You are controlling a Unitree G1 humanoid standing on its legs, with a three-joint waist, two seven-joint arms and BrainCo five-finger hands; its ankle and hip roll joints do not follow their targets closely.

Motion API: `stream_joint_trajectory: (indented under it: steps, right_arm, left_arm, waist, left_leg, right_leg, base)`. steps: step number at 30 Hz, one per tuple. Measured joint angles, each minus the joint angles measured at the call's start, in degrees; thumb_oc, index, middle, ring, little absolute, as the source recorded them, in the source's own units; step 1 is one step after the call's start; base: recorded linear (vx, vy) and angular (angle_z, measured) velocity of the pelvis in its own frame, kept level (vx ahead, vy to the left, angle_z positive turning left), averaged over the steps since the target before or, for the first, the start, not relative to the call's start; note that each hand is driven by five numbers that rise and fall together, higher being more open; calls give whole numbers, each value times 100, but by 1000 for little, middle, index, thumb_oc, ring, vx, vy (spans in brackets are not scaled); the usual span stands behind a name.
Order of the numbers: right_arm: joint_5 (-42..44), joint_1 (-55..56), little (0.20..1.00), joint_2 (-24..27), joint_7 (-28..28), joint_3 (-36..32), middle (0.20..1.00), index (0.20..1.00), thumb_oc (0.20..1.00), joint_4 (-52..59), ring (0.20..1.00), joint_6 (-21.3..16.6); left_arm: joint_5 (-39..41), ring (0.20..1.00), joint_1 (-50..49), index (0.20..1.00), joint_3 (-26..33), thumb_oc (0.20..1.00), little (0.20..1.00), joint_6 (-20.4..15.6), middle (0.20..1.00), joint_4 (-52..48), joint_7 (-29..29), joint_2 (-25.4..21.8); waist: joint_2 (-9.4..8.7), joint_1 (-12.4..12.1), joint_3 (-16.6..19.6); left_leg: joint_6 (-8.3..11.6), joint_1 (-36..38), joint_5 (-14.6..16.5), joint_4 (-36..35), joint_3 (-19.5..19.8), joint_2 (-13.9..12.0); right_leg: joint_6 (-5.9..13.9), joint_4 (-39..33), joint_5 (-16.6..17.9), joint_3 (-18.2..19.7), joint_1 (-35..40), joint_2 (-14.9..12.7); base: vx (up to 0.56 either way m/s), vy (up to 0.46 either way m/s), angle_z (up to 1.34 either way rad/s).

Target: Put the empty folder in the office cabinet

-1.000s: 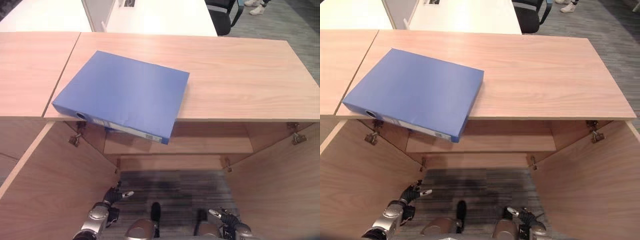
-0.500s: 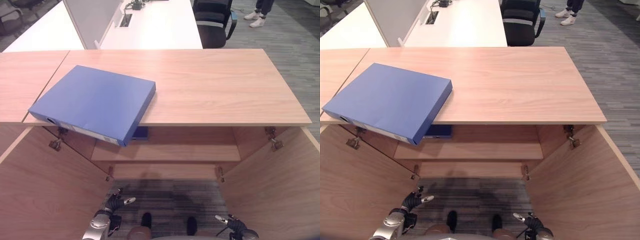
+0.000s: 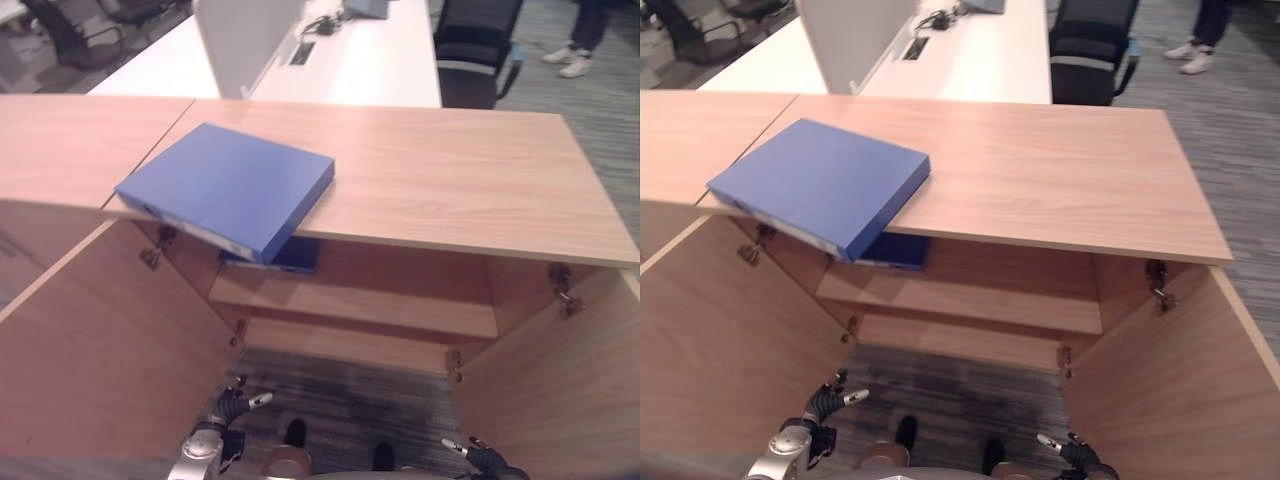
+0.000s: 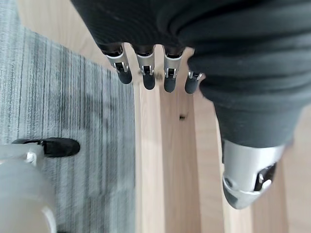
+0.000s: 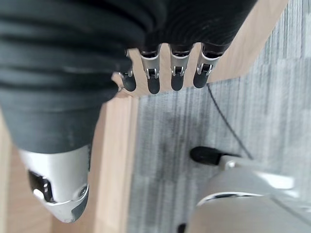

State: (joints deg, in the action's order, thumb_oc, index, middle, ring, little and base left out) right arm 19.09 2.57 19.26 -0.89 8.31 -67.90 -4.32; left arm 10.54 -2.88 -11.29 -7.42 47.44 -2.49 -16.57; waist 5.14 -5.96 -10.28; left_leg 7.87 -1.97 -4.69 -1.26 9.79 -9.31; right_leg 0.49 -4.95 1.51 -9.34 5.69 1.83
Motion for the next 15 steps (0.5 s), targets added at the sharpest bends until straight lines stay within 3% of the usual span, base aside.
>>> stream_joint_trajectory:
  steps: [1, 3, 4, 5, 6, 8, 9, 11, 14, 15]
  right_arm:
    - [1, -7, 1000, 57, 19, 1, 1000, 1000, 1000, 12, 1000, -3]
    - [1, -78, 1000, 95, 93, -2, 1000, 1000, 1000, 38, 1000, -7]
    - [1, -147, 1000, 42, 97, -17, 1000, 1000, 1000, 43, 1000, -9]
    - [2, -121, 1000, -37, 89, -139, 1000, 1000, 1000, 98, 1000, -19]
    - [2, -73, 1000, 10, 94, -231, 1000, 1000, 1000, 92, 1000, -21]
    - [5, -37, 1000, 109, 112, -252, 1000, 1000, 1000, 66, 1000, 2]
    - [6, -63, 1000, 94, 110, -365, 1000, 1000, 1000, 41, 1000, 4]
    - [6, -48, 1000, -103, 89, -410, 1000, 1000, 1000, 41, 1000, 7]
    - [6, 18, 1000, -322, 81, -365, 1000, 1000, 1000, 73, 1000, 3]
    - [5, 5, 1000, -347, 83, -363, 1000, 1000, 1000, 78, 1000, 3]
  left_arm:
    - [-38, 1000, -41, 1000, -2, 1000, 1000, 0, 1000, -87, -32, -1]
    - [-86, 1000, -35, 1000, -3, 1000, 1000, 6, 1000, -314, -40, -45]
    - [-97, 1000, 66, 1000, 4, 1000, 1000, 11, 1000, -364, -33, -120]
    - [-102, 1000, 21, 1000, 10, 1000, 1000, 42, 1000, -409, -26, -212]
    - [-105, 1000, -20, 1000, 7, 1000, 1000, 44, 1000, -477, -28, -185]
    - [-109, 1000, -8, 1000, -6, 1000, 1000, 40, 1000, -550, -25, -121]
    - [-139, 1000, 25, 1000, 11, 1000, 1000, 41, 1000, -555, -29, -130]
    - [-213, 1000, 51, 1000, 64, 1000, 1000, 37, 1000, -624, -39, -209]
    - [-256, 1000, -89, 1000, 76, 1000, 1000, 38, 1000, -803, -57, -418]
    - [-268, 1000, -147, 1000, 98, 1000, 1000, 36, 1000, -843, -65, -460]
  waist:
    - [17, -15, -4]
    - [-54, 4, -45]
    - [-407, 22, -229]
    - [-637, 126, -232]
    - [-604, 295, -199]
    - [-295, 389, -55]
    - [-229, 382, -27]
    - [-342, 354, 31]
    - [-532, 214, 186]
    - [-519, 200, 205]
  left_leg:
    - [151, -154, -141, 103, -18, 3]
    - [264, -309, -579, -47, -242, 63]
    - [294, -439, -427, 357, -523, 320]
    - [48, -343, 122, 1025, -813, 399]
    - [15, -25, 267, 966, -862, 275]
    - [-93, 469, 416, 193, -951, 138]
    - [-134, 640, 432, -148, -973, 147]
    - [-264, 778, 321, -390, -979, 317]
    - [-358, 855, 362, -388, -1023, 495]
    - [-367, 875, 354, -387, -1020, 515]
  right_leg:
    - [-94, 80, 5, -52, -117, -17]
    - [-216, 147, 42, -226, -317, -116]
    - [-337, -22, 250, -437, -298, -445]
    - [-304, -27, 234, -477, -218, -695]
    - [-127, -3, 108, -535, -106, -690]
    - [23, 68, 108, -568, -160, -595]
    - [109, 27, 165, -554, -150, -596]
    - [287, -41, 252, -526, -87, -740]
    - [379, -40, 261, -444, -45, -908]
    - [377, -40, 277, -444, -50, -925]
  base:
    - [-194, -19, 26]
    - [-128, 7, 42]
    - [-33, 48, 48]
    - [4, 71, 70]
    - [59, 69, 56]
    - [105, 96, 28]
    - [90, 65, 4]
    - [68, 61, 7]
    - [15, 52, -3]
    - [13, 47, -2]
